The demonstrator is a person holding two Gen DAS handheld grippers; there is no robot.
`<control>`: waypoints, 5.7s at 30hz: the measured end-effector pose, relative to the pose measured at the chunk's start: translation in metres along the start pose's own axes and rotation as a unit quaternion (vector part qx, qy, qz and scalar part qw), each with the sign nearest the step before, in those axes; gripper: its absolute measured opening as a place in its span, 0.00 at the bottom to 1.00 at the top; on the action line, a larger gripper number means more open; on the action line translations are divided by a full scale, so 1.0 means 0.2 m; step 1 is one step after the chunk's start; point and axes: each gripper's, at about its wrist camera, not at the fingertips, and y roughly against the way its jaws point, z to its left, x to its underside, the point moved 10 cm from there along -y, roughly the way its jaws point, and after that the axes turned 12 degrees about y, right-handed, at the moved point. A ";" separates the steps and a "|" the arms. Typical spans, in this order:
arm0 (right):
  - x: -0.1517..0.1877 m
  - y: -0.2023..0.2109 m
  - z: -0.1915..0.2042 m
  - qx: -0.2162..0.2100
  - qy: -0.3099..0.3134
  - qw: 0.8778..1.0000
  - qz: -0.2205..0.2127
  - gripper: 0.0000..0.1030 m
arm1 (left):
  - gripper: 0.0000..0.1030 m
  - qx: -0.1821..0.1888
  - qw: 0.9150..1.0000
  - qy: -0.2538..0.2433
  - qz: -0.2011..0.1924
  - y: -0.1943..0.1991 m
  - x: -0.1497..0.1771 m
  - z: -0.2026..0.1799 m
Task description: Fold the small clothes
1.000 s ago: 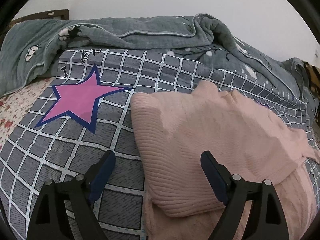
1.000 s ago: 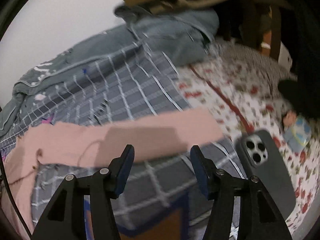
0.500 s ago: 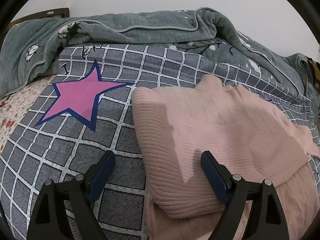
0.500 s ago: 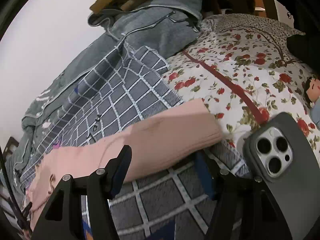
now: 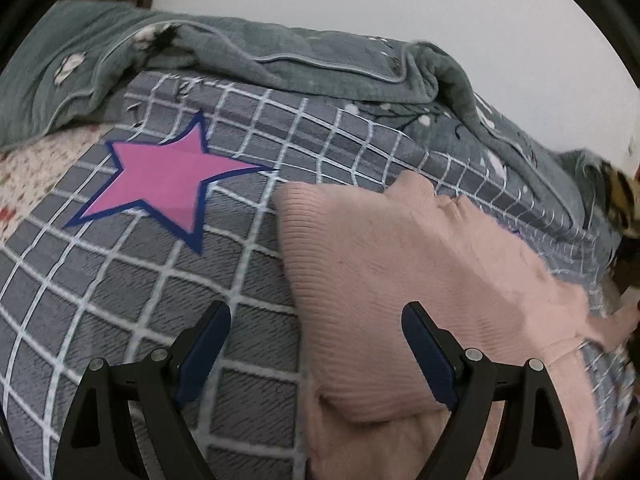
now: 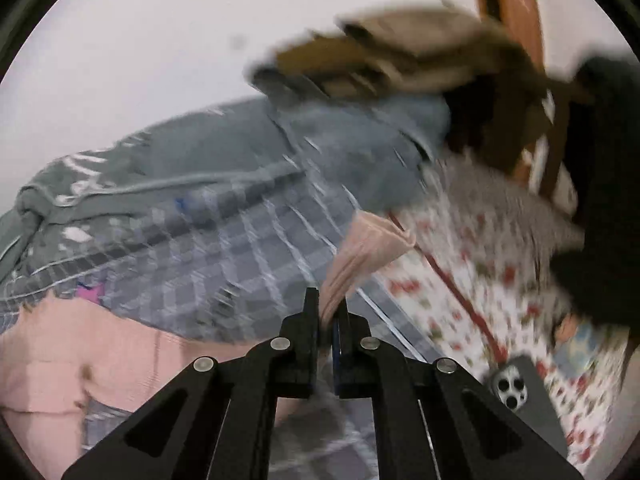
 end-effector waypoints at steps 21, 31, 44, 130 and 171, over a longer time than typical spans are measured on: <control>0.17 0.55 2.63 -0.329 0.214 0.920 -0.003 0.06 | 0.84 -0.134 0.990 0.014 -0.027 0.48 0.05 0.64; 0.36 0.60 2.78 -0.400 0.230 0.887 0.029 0.56 | 0.84 -0.096 0.995 0.014 -0.020 0.46 0.03 0.52; 0.20 0.44 2.00 -0.270 0.246 0.931 -0.028 0.66 | 0.83 -0.042 0.999 -0.002 0.008 0.27 0.02 0.16; 0.56 1.54 0.94 -0.250 0.135 0.959 -0.015 0.77 | 0.73 0.000 0.997 -0.067 -0.041 1.55 0.79 -0.55; 1.27 0.99 1.13 -0.277 0.134 0.945 0.113 0.63 | 0.73 -0.046 0.996 -0.046 0.059 0.94 1.08 0.13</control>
